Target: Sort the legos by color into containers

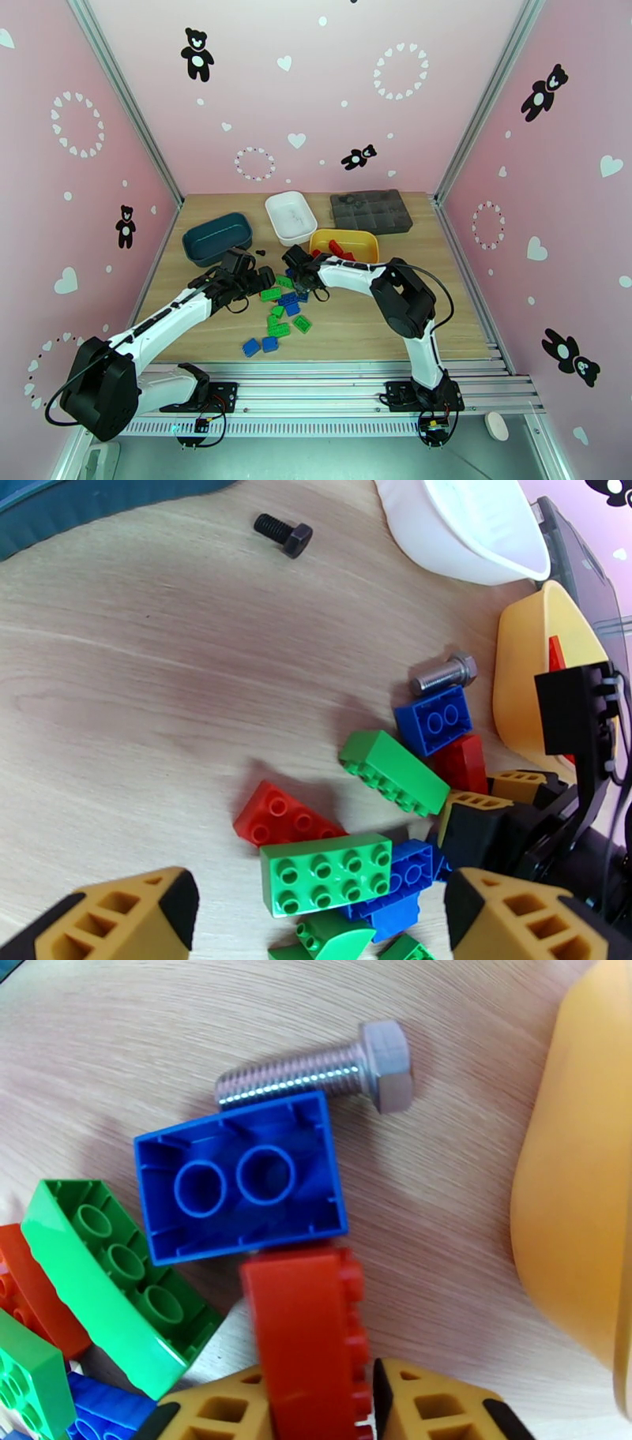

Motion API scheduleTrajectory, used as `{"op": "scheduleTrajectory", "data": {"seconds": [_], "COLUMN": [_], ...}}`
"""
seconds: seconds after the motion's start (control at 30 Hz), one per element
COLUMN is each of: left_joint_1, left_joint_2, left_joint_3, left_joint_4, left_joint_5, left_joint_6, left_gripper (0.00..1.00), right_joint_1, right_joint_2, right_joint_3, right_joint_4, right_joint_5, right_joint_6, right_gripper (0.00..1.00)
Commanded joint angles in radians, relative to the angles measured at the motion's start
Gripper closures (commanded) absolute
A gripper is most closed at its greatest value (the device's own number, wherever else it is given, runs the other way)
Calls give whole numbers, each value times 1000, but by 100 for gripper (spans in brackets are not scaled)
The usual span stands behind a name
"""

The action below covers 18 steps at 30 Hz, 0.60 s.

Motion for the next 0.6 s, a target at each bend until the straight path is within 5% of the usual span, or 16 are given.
{"op": "scheduleTrajectory", "data": {"seconds": [0.0, 0.33, 0.57], "left_joint_1": [6, -22, -42], "left_joint_2": [18, 101, 194], "left_joint_3": [22, 142, 252], "left_joint_4": [38, 107, 154], "left_joint_5": [45, 135, 192], "left_joint_6": [-15, -51, -79], "left_gripper": [12, 8, 2], "right_joint_1": [0, -12, -105], "right_joint_2": [-70, -239, -354], "right_joint_3": [-8, -79, -178], "right_joint_4": [0, -26, -30], "right_joint_5": [16, 51, 66], "right_joint_6": [0, -14, -30], "right_gripper": [72, 76, 76]}}
